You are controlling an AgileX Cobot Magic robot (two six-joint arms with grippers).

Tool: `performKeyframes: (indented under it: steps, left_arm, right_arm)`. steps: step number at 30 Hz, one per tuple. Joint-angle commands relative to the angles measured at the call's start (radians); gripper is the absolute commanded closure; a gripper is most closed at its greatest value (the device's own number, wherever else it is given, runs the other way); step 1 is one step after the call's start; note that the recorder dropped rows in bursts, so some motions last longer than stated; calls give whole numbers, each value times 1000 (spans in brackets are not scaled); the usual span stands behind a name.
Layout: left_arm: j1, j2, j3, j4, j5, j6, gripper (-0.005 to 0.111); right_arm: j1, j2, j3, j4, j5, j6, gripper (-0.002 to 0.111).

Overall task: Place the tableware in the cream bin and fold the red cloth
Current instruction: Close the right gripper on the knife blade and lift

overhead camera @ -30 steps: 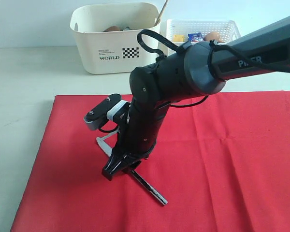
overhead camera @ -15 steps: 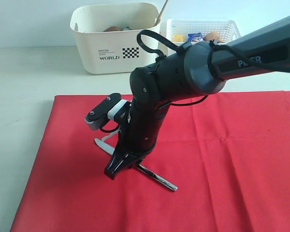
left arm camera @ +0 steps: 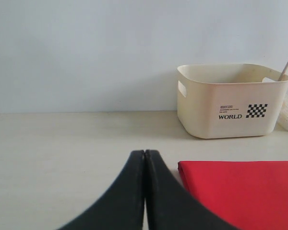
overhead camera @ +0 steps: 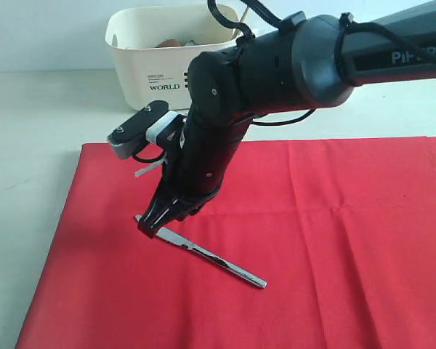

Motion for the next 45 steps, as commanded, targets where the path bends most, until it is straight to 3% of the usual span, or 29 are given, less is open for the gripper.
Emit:
performKeyframes:
  steps: [1,6,13,16,27,30,35,45]
  left_arm:
    - [-8,-7,3,-12,-2,-3,106]
    - [-8,-7,3,-12,-2,-3,106]
    - [-8,-7,3,-12,-2,-3,106]
    - [-8,-7,3,-12,-2,-3,106]
    - [-8,-7,3,-12,-2,-3,106]
    - [-8,-7,3,-12,-2,-3,106]
    - [-8,-7,3,-12,-2,-3,106]
    - [-8,-7,3,-12,-2,-3,106]
  right_arm:
    - [1,-6,-12,-14,31,4,108]
    - [1,36,-8,-14,82,25,104]
    - [1,87,-8,-27,97,57,74]
    - [1,104,-8,-36,97,57,71]
    - [1,153,-8,-83,102,47,72]
    - [1,153,-8,-101,102,67,79]
    - [1,153,-8,-101,109,67,106]
    - [1,81,-11,-121,109,67,108]
